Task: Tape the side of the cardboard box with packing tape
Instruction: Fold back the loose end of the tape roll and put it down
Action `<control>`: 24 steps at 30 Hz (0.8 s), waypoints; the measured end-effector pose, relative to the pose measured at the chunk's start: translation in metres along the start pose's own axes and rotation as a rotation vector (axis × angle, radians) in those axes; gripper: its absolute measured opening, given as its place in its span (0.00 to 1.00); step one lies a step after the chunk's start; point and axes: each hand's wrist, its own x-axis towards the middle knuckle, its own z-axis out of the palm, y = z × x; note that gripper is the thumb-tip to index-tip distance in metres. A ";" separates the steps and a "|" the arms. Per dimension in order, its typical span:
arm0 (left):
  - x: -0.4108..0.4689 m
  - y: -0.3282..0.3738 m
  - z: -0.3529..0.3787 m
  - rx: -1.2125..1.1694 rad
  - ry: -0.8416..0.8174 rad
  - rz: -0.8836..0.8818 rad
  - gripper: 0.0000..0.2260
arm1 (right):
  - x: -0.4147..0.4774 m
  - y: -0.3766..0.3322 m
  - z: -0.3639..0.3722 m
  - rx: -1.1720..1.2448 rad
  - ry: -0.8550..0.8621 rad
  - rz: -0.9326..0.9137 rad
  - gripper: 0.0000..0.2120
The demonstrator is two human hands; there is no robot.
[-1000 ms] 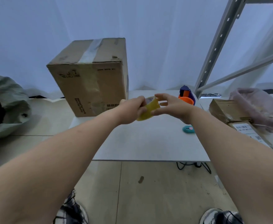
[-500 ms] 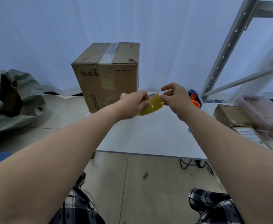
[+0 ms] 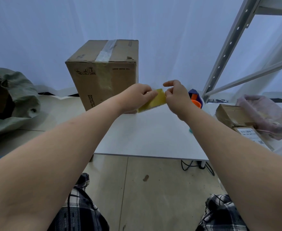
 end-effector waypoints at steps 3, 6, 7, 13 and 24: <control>-0.001 -0.004 0.001 0.070 0.022 0.028 0.16 | -0.001 -0.001 -0.005 0.096 -0.005 0.075 0.14; -0.003 -0.008 0.001 0.062 0.008 0.038 0.14 | -0.005 0.000 -0.010 0.236 -0.050 0.116 0.13; -0.004 -0.008 0.001 0.053 0.010 0.043 0.13 | -0.005 0.001 -0.011 0.255 -0.048 0.108 0.12; -0.006 -0.006 0.001 -0.021 0.039 0.066 0.10 | -0.004 0.000 -0.008 0.193 0.076 0.086 0.05; 0.002 0.000 -0.005 0.000 0.097 0.056 0.15 | -0.001 -0.007 0.000 -0.124 0.153 -0.124 0.06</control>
